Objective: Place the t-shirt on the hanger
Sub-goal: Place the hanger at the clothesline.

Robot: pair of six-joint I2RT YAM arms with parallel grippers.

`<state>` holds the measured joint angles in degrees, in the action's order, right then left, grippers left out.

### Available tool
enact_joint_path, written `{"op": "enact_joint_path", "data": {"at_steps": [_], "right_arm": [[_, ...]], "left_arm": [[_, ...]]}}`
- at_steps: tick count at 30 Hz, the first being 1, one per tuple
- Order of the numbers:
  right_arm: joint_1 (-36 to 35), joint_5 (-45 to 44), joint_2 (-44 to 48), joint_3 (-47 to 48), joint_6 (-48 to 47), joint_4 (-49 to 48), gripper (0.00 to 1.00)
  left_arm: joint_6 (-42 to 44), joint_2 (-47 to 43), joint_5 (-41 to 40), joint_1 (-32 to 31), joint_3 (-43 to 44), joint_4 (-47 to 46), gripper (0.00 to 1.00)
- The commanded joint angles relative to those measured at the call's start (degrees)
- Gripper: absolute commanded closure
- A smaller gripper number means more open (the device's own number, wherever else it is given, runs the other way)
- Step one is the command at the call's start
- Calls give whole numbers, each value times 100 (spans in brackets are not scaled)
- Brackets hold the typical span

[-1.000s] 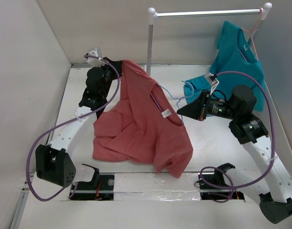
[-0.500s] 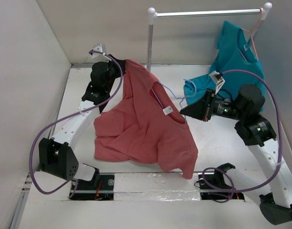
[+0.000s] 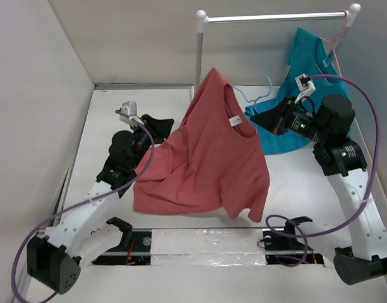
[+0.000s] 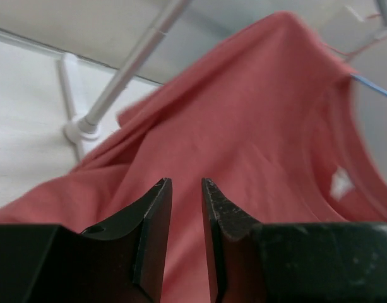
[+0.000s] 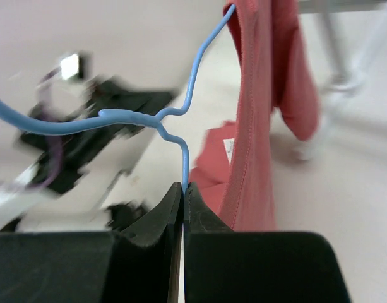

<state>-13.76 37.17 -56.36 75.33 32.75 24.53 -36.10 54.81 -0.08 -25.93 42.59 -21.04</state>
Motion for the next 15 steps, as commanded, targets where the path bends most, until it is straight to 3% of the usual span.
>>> {"op": "enact_joint_path", "data": {"at_steps": [1,7,15], "right_arm": [[355,-936,-32,754,-576,163,100],[672,-1905,-744,1414,-885,491,100],[1183,-2100,-1992,2555,-779,465,100]], "left_arm": [[-170,-707,490,-52,-198,-367,78],[-170,-1639,904,-52,-400,-41,82],[-179,-2061,1273,-52,-883,20,83]]}}
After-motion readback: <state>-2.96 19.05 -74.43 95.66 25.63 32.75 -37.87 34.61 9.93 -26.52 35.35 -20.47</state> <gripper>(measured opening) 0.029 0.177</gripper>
